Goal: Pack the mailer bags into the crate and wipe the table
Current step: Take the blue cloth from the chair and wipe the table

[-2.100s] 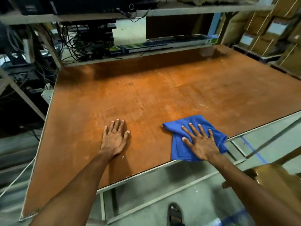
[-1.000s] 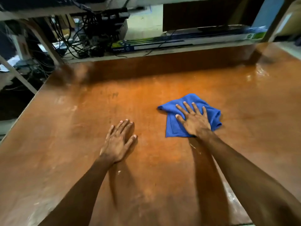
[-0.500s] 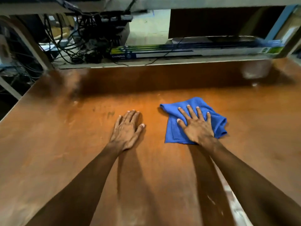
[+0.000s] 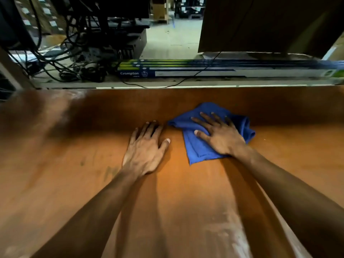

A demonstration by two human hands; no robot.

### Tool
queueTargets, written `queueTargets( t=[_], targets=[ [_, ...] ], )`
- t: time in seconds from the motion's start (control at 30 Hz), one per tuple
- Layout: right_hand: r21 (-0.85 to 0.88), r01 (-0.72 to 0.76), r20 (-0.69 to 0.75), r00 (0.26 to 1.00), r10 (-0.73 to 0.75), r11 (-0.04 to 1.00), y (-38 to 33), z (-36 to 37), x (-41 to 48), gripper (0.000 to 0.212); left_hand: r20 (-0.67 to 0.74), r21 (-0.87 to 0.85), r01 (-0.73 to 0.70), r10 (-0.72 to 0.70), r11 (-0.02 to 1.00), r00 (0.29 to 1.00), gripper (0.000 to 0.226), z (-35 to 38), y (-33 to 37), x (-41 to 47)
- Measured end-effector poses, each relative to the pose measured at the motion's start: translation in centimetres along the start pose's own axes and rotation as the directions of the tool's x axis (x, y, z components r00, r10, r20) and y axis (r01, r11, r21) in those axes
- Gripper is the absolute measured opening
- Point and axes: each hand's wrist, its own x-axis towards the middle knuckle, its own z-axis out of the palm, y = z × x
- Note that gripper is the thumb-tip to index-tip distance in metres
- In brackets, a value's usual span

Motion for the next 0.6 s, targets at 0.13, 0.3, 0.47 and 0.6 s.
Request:
queueTargets(
  t=[0.13, 0.3, 0.47, 0.6],
  targets=[
    [0.084, -0.328, 0.014, 0.945, 0.328, 0.941, 2.0, -0.4, 6.1, 0.062, -0.016, -0.013, 0.008, -0.008, 1.0, 1.0, 0.069, 0.1, 0.0, 0.2],
    [0.079, 0.026, 0.002, 1.0, -0.026, 0.997, -5.0, -0.4, 10.1, 0.059, -0.019, -0.01, 0.012, -0.012, 1.0, 1.0, 0.069, 0.0, 0.1, 0.2],
    [0.091, -0.105, -0.052, 0.993, 0.11, 0.99, 0.9, -0.8, 14.2, 0.061, -0.043, -0.021, 0.014, -0.014, 1.0, 0.999, 0.068, -0.2, 0.1, 0.0],
    [0.106, -0.32, -0.062, 0.943, 0.327, 0.941, 4.0, -1.0, 15.3, 0.066, -0.05, -0.026, 0.011, -0.013, 1.0, 0.999, 0.067, -0.2, 0.1, -0.1]
  ],
)
